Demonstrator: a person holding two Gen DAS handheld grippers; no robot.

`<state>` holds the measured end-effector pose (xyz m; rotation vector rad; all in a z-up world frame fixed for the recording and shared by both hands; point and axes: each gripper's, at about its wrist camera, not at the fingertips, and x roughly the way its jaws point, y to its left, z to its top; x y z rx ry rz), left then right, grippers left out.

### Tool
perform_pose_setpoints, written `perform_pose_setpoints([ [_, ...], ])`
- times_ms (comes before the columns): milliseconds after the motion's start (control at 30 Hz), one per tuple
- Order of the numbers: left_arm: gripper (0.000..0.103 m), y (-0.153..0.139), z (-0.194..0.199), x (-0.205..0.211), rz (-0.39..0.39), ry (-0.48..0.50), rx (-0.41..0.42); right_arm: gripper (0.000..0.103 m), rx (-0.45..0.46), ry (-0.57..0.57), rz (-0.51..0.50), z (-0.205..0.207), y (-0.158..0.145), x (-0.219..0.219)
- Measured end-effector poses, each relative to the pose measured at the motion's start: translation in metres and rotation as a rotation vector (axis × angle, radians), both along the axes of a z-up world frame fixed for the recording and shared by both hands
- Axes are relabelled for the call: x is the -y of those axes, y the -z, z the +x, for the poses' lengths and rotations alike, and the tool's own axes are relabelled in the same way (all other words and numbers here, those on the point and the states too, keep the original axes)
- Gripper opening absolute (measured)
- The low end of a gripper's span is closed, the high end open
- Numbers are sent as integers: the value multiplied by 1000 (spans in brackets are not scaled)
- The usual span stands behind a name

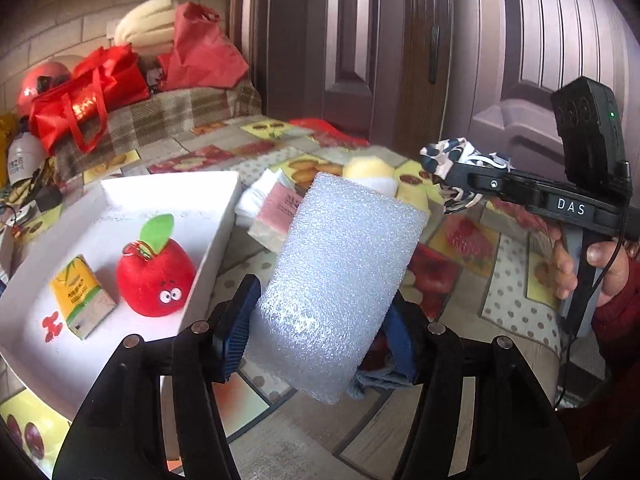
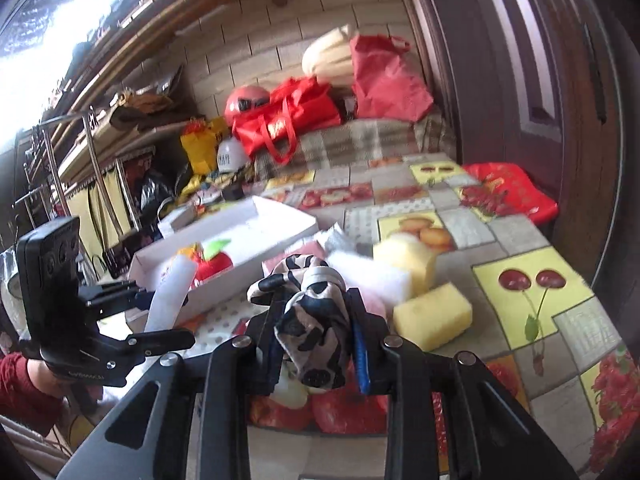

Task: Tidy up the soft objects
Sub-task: 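Grasp the white foam sheet with the left tool while the right tool grasps the patterned cloth, then carry the foam sheet with the left tool over the box while the right tool carries the cloth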

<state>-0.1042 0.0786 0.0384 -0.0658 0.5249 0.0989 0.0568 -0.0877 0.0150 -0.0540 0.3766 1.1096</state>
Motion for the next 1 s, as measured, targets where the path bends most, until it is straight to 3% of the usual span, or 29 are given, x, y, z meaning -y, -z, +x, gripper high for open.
perform_pose_setpoints([
  [67, 60, -8, -16, -9, 3, -59, 93, 28, 96, 36, 77, -14, -6, 4],
  [167, 60, -18, -38, -15, 78, -142, 196, 28, 201, 70, 105, -29, -7, -5],
  [400, 60, -23, -75, -42, 102, -290, 277, 28, 188, 40, 86, -34, -3, -29],
  [633, 60, -18, -108, -70, 130, -425, 290, 28, 160, -52, 90, -63, -1, -58],
  [800, 60, -14, -125, -94, 84, -522, 297, 28, 169, -135, 84, -87, 1, -87],
  [1000, 60, -5, -110, -114, 76, -539, 239, 28, 160, -196, 56, -103, 4, -122],
])
